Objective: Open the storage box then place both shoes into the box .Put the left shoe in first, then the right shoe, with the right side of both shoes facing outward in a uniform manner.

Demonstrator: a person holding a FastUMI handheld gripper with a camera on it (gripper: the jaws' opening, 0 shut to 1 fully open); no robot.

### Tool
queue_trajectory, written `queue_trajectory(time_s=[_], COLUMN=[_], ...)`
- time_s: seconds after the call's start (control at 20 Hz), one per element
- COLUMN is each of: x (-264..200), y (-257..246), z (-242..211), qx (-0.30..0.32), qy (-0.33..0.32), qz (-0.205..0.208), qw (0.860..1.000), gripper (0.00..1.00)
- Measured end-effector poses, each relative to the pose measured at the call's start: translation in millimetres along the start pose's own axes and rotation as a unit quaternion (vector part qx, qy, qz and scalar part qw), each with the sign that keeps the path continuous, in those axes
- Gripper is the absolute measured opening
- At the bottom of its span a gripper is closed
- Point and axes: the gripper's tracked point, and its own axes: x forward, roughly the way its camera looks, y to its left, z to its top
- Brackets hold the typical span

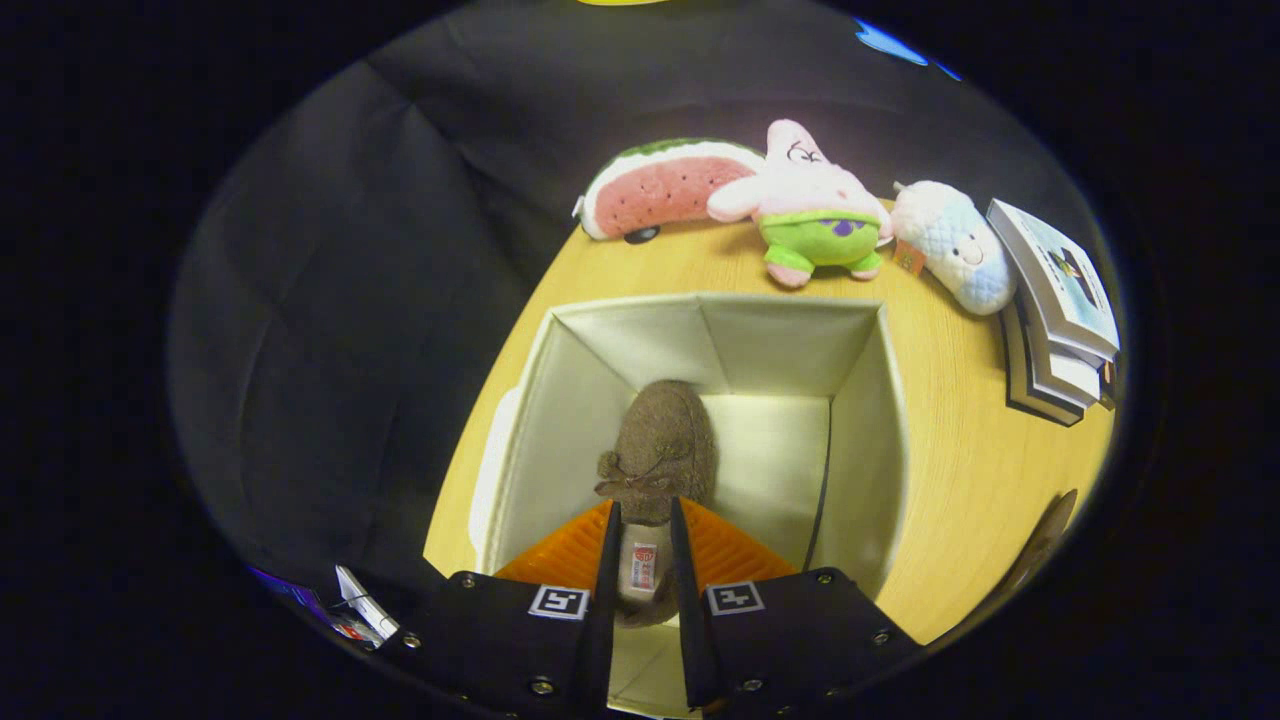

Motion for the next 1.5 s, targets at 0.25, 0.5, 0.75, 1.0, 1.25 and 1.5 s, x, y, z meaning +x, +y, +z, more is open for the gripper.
queue_trajectory(time_s=[0.25, 0.5, 0.75, 1.0, 1.25, 1.5], x=[-59, -104, -137, -164, -186, -203], y=[-22, -75, -139, -222, -288, -338], z=[15, 10, -9, -45, -82, -111], qx=[-0.008, -0.017, -0.014, -0.004, 0.047, 0.081], qy=[-0.048, -0.087, -0.115, -0.126, -0.130, -0.130], qz=[0.024, 0.023, 0.007, -0.038, -0.072, -0.103], qw=[0.999, 0.996, 0.993, 0.991, 0.988, 0.983], gripper=[0.28, 0.28, 0.29, 0.29, 0.29, 0.29])
